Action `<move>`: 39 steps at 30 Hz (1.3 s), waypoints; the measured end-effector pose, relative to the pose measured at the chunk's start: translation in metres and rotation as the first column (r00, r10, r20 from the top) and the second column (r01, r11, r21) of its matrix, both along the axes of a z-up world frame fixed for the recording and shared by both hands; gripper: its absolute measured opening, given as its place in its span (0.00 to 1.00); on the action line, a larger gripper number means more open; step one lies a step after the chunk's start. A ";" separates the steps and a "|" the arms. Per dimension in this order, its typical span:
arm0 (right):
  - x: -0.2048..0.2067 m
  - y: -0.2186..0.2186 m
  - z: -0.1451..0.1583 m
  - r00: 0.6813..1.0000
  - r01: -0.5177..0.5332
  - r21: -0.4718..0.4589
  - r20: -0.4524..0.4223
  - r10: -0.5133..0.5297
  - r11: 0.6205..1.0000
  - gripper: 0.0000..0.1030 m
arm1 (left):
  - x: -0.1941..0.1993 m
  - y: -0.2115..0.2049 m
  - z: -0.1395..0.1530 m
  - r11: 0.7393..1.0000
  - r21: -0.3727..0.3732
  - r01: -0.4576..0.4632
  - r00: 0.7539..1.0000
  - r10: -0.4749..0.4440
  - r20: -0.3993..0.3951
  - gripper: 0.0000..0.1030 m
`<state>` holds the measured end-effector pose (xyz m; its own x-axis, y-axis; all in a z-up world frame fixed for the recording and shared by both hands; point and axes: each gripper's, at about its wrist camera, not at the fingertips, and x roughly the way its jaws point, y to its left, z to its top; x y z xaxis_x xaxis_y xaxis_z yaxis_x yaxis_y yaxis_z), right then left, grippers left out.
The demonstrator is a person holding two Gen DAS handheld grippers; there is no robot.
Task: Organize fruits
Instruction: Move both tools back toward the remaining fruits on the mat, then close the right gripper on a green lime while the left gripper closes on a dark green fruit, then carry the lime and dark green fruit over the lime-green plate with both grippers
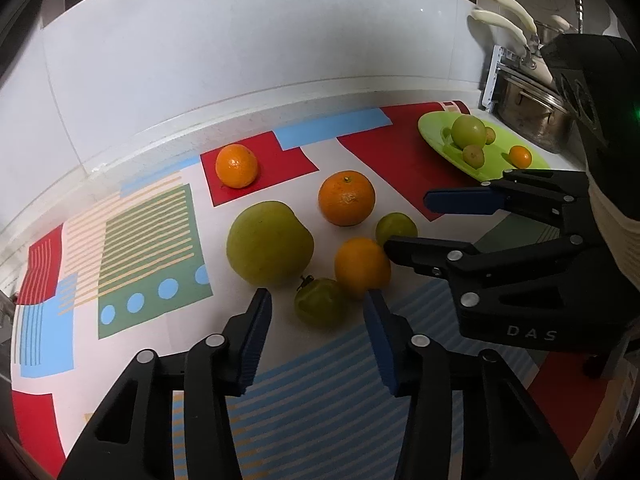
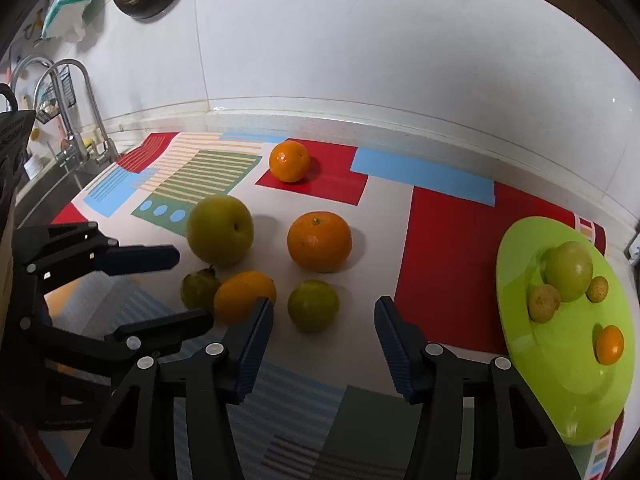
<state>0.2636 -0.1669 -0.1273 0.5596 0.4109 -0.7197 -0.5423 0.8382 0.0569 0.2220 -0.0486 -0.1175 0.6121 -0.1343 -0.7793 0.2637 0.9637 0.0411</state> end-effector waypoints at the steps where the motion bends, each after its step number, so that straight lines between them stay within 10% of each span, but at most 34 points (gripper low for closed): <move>1: 0.002 0.000 -0.001 1.000 0.000 0.003 -0.004 0.000 1.000 0.50 | 0.001 0.000 0.000 1.000 -0.007 -0.001 1.000 0.001 -0.004 0.44; 11: 0.012 0.003 -0.011 0.998 -0.005 0.028 -0.056 0.007 1.000 0.30 | 0.011 0.005 -0.009 0.997 -0.080 -0.022 0.998 0.017 -0.057 0.28; 39: -0.066 -0.033 0.056 0.987 0.140 0.138 0.057 -0.149 0.981 0.30 | -0.049 -0.009 0.060 0.994 -0.110 0.025 0.995 -0.014 0.104 0.28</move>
